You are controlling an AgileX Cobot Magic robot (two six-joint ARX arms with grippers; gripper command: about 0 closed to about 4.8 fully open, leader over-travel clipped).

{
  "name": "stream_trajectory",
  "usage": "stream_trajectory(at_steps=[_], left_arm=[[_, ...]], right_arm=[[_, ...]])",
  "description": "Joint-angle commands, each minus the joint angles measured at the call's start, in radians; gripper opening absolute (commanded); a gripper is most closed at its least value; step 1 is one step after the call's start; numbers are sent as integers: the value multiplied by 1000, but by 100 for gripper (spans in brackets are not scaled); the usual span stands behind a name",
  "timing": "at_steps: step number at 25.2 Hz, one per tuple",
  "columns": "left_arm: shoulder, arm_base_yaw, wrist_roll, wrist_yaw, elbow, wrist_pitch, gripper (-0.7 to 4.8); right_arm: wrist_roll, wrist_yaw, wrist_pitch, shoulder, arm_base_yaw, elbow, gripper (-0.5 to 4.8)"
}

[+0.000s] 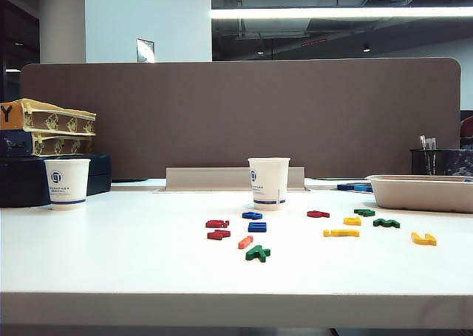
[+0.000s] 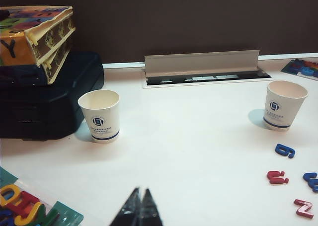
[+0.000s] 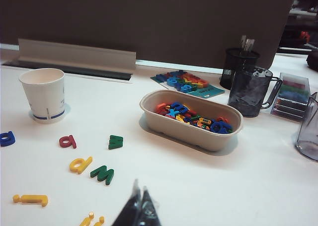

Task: Pick up the letter "c" and put it in the paper cup.

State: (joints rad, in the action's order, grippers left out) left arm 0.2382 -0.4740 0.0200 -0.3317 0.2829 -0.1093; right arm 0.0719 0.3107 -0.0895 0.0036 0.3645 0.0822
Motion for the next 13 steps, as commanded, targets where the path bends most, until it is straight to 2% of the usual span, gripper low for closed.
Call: stream_trajectory(at_steps=[1,13], left_arm=[[0,0,10,-5,-2,10,-6],[0,0,10,-1,-40,-3,-6]], right_arm=[[-1,2,60,-5,1,-26,-1],[11,1,64,-5,0,-74,-1]])
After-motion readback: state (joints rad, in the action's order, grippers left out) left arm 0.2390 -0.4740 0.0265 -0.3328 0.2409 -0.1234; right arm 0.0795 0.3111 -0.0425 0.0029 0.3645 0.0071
